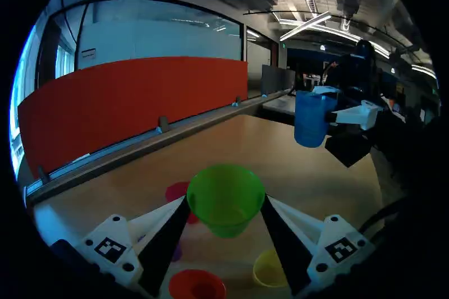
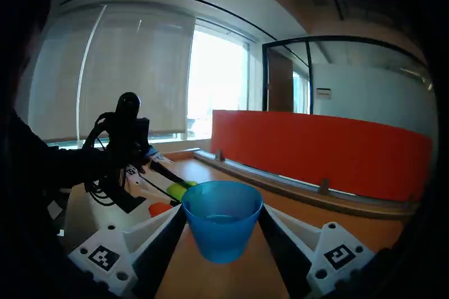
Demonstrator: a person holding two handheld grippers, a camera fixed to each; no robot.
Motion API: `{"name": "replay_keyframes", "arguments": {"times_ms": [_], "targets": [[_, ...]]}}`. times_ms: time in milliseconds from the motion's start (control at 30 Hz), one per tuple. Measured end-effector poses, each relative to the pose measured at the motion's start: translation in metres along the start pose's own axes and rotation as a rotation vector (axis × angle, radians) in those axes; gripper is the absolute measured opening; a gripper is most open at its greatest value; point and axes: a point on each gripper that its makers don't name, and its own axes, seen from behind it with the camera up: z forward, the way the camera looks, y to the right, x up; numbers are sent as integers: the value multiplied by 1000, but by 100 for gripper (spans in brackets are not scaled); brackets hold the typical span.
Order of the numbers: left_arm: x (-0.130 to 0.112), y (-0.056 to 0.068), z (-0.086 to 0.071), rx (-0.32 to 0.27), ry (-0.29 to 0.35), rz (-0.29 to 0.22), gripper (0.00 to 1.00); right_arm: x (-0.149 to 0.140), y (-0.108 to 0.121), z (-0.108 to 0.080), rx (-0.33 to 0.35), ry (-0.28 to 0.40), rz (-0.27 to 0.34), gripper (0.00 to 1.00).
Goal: Pour water
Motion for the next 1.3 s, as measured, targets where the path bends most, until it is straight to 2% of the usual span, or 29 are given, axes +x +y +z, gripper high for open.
{"name": "replay_keyframes", "arguments": {"times_ms": [300, 567, 800, 1300], "targets": [[25, 1, -22, 3, 111, -38, 87, 4, -2, 1, 1, 2, -1, 91], [40, 7, -39, 6, 160, -13, 87, 7, -8, 3, 4, 5, -5, 90], [51, 15, -52, -3, 190, -5, 87, 11, -12, 4, 8, 7, -11, 90], [59, 18, -73, 5, 225, 6, 88, 17, -23, 7, 18, 7, -20, 90]]}}
